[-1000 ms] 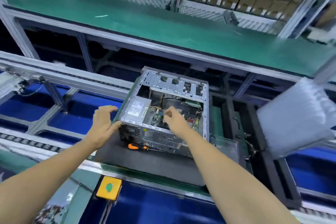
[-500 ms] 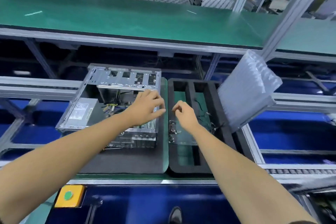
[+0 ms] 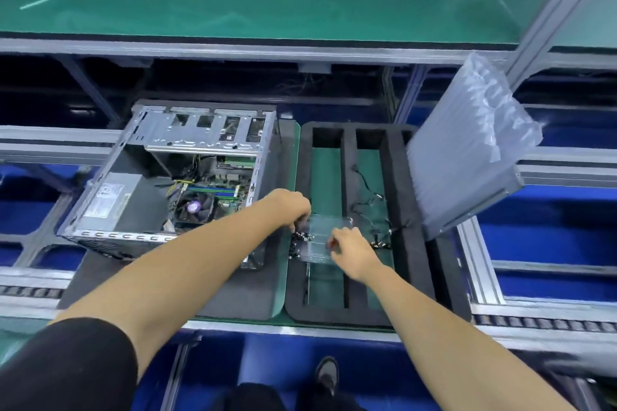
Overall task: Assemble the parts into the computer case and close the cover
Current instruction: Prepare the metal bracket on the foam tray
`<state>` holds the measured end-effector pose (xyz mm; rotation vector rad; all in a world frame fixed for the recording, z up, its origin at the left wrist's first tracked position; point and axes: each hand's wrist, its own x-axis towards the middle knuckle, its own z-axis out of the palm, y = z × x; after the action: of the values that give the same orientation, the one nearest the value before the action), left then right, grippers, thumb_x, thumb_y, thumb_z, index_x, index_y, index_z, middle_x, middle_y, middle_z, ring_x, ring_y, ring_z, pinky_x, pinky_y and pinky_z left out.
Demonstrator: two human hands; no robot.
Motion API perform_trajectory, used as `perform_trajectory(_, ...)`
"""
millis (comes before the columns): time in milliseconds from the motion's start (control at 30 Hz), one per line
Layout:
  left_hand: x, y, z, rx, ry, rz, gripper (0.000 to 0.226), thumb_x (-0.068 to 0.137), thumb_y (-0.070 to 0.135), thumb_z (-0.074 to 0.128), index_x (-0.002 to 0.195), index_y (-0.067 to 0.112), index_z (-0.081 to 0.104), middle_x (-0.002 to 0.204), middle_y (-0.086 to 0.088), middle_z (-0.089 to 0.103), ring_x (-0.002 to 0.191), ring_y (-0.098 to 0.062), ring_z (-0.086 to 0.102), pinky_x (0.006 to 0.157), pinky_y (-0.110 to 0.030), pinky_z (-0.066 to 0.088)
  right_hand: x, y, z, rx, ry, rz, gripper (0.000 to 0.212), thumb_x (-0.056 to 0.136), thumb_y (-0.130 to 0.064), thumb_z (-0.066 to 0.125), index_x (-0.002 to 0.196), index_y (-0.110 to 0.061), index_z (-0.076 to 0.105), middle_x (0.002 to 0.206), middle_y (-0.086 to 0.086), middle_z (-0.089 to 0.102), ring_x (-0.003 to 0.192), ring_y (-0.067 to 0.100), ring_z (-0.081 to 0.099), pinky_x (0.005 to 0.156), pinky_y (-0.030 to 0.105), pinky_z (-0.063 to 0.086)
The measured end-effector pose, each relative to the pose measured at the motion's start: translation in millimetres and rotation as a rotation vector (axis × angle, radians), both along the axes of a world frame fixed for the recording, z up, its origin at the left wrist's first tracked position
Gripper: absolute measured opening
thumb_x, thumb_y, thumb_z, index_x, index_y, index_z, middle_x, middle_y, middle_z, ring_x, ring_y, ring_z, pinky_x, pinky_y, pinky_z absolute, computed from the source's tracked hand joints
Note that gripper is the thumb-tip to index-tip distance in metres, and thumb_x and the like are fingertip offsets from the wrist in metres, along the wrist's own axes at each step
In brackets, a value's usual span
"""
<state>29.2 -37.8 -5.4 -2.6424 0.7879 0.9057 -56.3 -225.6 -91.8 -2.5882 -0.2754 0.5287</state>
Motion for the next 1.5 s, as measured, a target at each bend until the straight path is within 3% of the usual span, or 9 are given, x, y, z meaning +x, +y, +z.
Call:
perform_trajectory(167,7.8,-9.5,-20.6,-0.115,0.087,0.158,0.033,0.079,0.016,0.085,0.107,0.021,0.069,0.107,0.005,0.069,0.098,-0.020,0.066,0.080,-0.032,0.051,5.0,5.3,-16.6,-0.072,-0.118,0.068,0.021,0.093,-0.021,0.059,0.115,-0.022,0.061,0.111,0.002,0.060,0.108,0.027,0.047,0.086,0.038,0.036)
perform_trajectory(367,9.0,-3.9,-45.1,-0.115,0.169,0.199,0.027,0.078,0.006,0.080,0.098,0.019,0.067,0.092,0.009,0.070,0.082,-0.014,0.061,0.061,-0.025,0.038,0.9,2.3,-32.7,-0.023,-0.111,0.095,0.016,0.093,-0.019,0.056,0.108,-0.025,0.058,0.104,-0.005,0.049,0.105,0.024,0.039,0.087,0.036,0.029)
perform_trajectory(533,8.3,-7.1,-49.2,-0.113,0.150,0.160,0.027,0.074,0.021,0.088,0.091,0.024,0.067,0.073,0.020,0.053,0.079,-0.014,0.058,0.067,-0.027,0.043,0.9,1.3,-37.9,0.006,-0.126,0.071,0.015,0.095,-0.019,0.054,0.108,-0.026,0.059,0.101,-0.008,0.041,0.100,0.018,0.032,0.084,0.033,0.023)
perform_trajectory(733,6.6,-8.1,-55.0,-0.102,0.086,0.146,0.017,0.076,0.031,0.085,0.081,0.031,0.069,0.081,0.020,0.058,0.086,-0.011,0.063,0.064,-0.024,0.042,1.9,3.1,-35.4,0.002,-0.112,0.074,0.015,0.095,-0.019,0.054,0.107,-0.027,0.059,0.103,-0.008,0.043,0.103,0.020,0.035,0.091,0.035,0.030)
perform_trajectory(833,4.7,-5.0,-58.5,-0.137,0.080,0.175,0.008,0.082,0.029,0.080,0.086,0.028,0.073,0.079,0.022,0.057,0.092,-0.012,0.065,0.069,-0.025,0.046,1.8,2.9,-33.7,0.002,-0.103,0.067,0.016,0.095,-0.018,0.054,0.107,-0.028,0.059,0.102,-0.008,0.042,0.101,0.018,0.033,0.092,0.035,0.030)
perform_trajectory(1067,4.1,-0.1,-55.3,-0.184,0.169,0.235,0.013,0.095,0.020,0.067,0.100,0.009,0.072,0.104,-0.004,0.073,0.097,-0.025,0.065,0.088,-0.037,0.054,5.2,0.8,-30.9,0.017,-0.100,0.045,0.017,0.095,-0.015,0.054,0.106,-0.026,0.059,0.100,-0.009,0.043,0.100,0.017,0.031,0.090,0.034,0.032)
perform_trajectory(1167,1.4,0.3,-52.9,-0.185,0.174,0.253,0.004,0.096,0.014,0.060,0.095,0.012,0.063,0.103,-0.013,0.071,0.090,-0.025,0.059,0.084,-0.036,0.051,6.6,0.0,-30.2,0.014,-0.102,0.041,0.017,0.095,-0.015,0.054,0.109,-0.024,0.059,0.101,-0.008,0.043,0.101,0.018,0.033,0.088,0.034,0.031)
perform_trajectory(1333,-15.0,-0.1,-54.8,-0.220,0.077,0.370,0.011,0.090,0.022,0.062,0.099,0.020,0.069,0.106,0.003,0.070,0.103,-0.022,0.063,0.079,-0.034,0.053,8.2,1.8,-32.3,-0.016,-0.122,0.051,0.018,0.094,-0.017,0.056,0.110,-0.024,0.059,0.102,-0.008,0.042,0.104,0.021,0.035,0.086,0.034,0.030)
perform_trajectory(1500,-16.3,6.0,-53.1,-0.224,0.093,0.439,0.013,0.086,0.021,0.075,0.097,0.027,0.073,0.100,0.011,0.068,0.097,-0.015,0.063,0.080,-0.032,0.053,10.2,4.6,-35.3,-0.043,-0.152,0.072,0.020,0.093,-0.021,0.060,0.113,-0.024,0.058,0.111,-0.003,0.046,0.106,0.022,0.035,0.089,0.037,0.032)
